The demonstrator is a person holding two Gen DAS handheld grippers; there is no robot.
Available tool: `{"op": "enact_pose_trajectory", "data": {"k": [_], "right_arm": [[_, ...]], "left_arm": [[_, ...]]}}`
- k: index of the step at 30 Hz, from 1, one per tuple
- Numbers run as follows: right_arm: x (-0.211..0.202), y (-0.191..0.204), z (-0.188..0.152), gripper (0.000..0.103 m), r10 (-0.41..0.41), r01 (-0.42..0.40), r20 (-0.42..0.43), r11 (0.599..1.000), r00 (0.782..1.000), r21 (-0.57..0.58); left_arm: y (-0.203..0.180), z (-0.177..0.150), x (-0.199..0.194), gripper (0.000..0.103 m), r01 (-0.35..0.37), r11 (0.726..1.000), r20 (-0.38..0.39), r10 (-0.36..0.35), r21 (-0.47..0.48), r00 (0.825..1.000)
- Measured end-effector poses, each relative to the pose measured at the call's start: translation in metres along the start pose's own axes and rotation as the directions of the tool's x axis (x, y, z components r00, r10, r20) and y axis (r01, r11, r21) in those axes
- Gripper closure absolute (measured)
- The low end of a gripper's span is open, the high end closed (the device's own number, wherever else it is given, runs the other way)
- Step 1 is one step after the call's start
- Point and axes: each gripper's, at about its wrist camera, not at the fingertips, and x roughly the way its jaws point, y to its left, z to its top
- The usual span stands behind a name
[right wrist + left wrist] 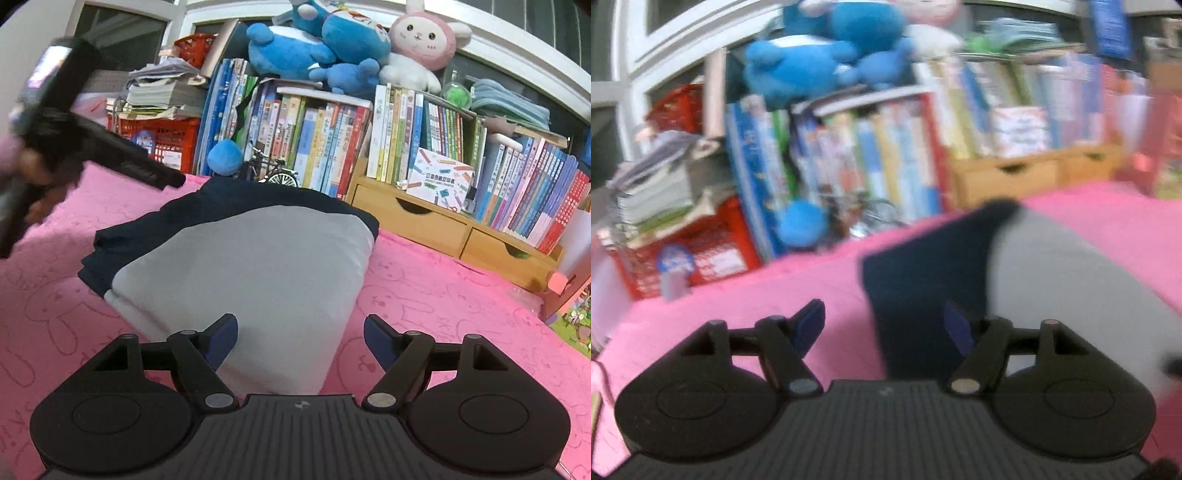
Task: Fold clothes
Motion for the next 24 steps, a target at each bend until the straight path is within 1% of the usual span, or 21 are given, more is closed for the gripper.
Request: {"op": "enact_pose_trajectory", "data": {"k": [1,2,4,5,6,8,12,13,15,16,19,20,24], "right_arm": [[-0.002,0.004,0.000,0.027,0.003,-0.003,0.004,1.000,1.000,-0.007],[-0.004,0.008,0.000,0.027,0.005,-0.005,0.007,1.000,1.000,-0.013],[-0.008,0.016,-0.001,0.027,0.014,-0.014,0.016,1.000,1.000,-0.027],[-0.010,0.018,-0.001,0.025,0.019,-0.018,0.021,0.999,1.000,-0.035],[-0.013,0.021,-0.003,0.024,0.022,-0.021,0.025,0.999,0.999,-0.044],[-0.019,0.025,-0.005,0.023,0.022,-0.020,0.029,0.998,0.999,-0.057],[-0.022,0.033,-0.010,0.023,-0.007,0.008,0.013,0.997,1.000,-0.071],[-0.022,0.036,-0.011,0.023,-0.020,0.020,0.006,0.997,1.000,-0.076],[-0.022,0.043,-0.013,0.023,-0.046,0.045,-0.001,0.996,0.999,-0.082],[-0.024,0.046,-0.015,0.023,-0.051,0.051,-0.003,0.995,0.999,-0.081],[-0.028,0.050,-0.020,0.023,-0.039,0.039,-0.010,0.997,0.999,-0.066],[-0.030,0.051,-0.021,0.022,-0.039,0.039,-0.013,0.997,0.999,-0.064],[-0.035,0.053,-0.027,0.021,-0.034,0.033,-0.026,0.998,0.999,-0.060]], "left_arm": [[-0.006,-0.004,0.004,0.032,-0.008,1.000,-0.026,0.009,0.027,1.000],[-0.008,-0.017,0.008,0.032,-0.043,0.997,-0.058,0.046,0.063,0.997],[0.000,-0.034,0.011,0.031,-0.135,0.988,-0.098,0.142,0.075,0.985],[0.008,-0.041,0.011,0.032,-0.198,0.978,-0.124,0.205,0.065,0.971],[0.015,-0.044,0.009,0.034,-0.240,0.970,-0.151,0.245,0.051,0.958],[0.030,-0.050,0.005,0.034,-0.319,0.947,-0.203,0.318,0.025,0.926],[0.025,-0.048,-0.029,0.033,-0.240,0.969,-0.186,0.227,-0.049,0.956],[0.021,-0.047,-0.034,0.032,-0.200,0.976,-0.190,0.180,-0.089,0.965],[0.013,-0.045,-0.045,0.030,-0.118,0.979,-0.192,0.085,-0.167,0.978],[0.009,-0.044,-0.049,0.030,-0.088,0.977,-0.192,0.050,-0.194,0.980],[-0.010,-0.045,-0.054,0.030,-0.091,0.979,-0.201,0.053,-0.184,0.978],[-0.013,-0.046,-0.055,0.030,-0.082,0.980,-0.205,0.044,-0.181,0.978],[-0.016,-0.048,-0.063,0.029,-0.001,0.976,-0.194,-0.042,-0.218,0.980]]}}
